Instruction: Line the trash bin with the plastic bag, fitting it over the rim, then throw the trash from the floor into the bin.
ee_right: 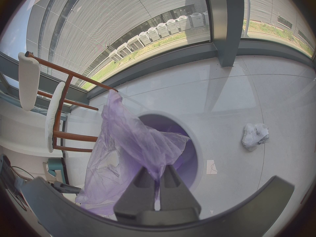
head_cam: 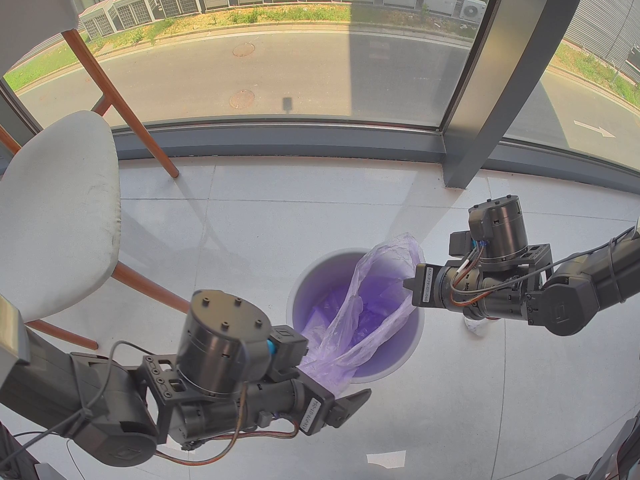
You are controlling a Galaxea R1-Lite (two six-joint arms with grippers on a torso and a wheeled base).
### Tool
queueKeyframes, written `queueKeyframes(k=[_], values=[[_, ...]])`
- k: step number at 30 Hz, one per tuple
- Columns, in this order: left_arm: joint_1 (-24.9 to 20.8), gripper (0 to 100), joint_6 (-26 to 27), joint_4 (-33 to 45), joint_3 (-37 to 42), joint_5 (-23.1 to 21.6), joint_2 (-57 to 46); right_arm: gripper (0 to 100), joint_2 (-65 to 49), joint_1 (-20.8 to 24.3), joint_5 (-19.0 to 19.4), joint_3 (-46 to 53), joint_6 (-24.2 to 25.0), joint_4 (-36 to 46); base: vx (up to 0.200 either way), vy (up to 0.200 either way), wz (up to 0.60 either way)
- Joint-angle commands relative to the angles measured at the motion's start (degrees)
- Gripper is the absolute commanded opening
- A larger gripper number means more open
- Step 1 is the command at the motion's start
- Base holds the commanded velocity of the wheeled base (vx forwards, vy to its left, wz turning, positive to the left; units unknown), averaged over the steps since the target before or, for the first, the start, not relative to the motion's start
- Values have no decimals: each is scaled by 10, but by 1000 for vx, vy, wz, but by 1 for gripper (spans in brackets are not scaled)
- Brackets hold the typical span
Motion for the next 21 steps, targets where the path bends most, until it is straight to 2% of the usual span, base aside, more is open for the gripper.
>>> queueKeyframes(k=[1,4,15,21], values=[[29,100,-1,0,20,-11,-39,0,-7,1,0,7,-1,1,0,0,0],[47,100,1,0,27,-21,-38,0,-7,1,-1,15,-1,0,0,0,0],[62,100,55,-1,8,-22,14,0,-11,-5,0,11,-9,-1,0,0,0],[64,100,60,-2,-4,-23,39,0,-12,-13,6,15,-24,-1,0,0,0]])
